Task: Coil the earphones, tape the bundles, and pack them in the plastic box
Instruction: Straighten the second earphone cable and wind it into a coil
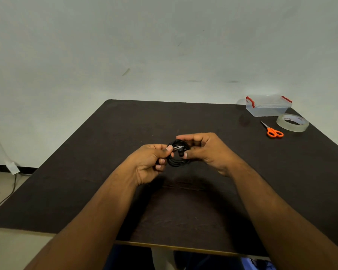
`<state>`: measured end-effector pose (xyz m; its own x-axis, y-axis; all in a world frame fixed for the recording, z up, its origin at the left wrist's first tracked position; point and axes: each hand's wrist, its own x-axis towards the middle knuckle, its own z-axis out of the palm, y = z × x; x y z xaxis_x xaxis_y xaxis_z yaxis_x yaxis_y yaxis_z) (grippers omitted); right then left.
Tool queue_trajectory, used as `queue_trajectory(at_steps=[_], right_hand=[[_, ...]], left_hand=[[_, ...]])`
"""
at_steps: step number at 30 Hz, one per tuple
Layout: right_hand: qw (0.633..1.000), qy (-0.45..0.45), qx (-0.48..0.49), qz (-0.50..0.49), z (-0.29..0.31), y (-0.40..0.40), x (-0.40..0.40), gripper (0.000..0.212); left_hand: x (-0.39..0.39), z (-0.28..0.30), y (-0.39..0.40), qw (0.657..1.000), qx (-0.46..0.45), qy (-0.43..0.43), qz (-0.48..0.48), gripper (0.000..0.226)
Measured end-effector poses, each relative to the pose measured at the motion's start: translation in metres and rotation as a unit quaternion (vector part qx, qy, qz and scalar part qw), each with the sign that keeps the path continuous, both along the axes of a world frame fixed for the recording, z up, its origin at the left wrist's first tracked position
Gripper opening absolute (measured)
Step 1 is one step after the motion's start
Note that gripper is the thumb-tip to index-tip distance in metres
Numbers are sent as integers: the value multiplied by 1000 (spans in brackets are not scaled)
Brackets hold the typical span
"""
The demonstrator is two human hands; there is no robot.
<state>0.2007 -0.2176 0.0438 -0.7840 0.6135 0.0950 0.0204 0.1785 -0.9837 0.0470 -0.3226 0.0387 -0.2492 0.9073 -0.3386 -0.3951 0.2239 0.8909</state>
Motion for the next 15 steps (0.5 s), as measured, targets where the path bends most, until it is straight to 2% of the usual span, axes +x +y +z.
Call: queue_trajectory(at_steps=[5,8,10,12,15], right_hand=[[996,4,80,-49,-6,-1,-4,47],[988,-4,147,-39,-9,-1,-3,54],[961,-34,271,-33,-11,-1,-1,67],[920,-32,388,-42,-13,0,-1,71],[882,-4,468,-54,-14,3,0,47]], left_hand=[[5,-1,-1,997,-41,-57,-31,19],[4,0,-1,994,-47,-86,-42,16],[4,0,-2,992,-51,-99,-52,12],[4,1,-3,990,-54,-115,-61,9],[4,5,-5,988,-65,-132,-55,12]])
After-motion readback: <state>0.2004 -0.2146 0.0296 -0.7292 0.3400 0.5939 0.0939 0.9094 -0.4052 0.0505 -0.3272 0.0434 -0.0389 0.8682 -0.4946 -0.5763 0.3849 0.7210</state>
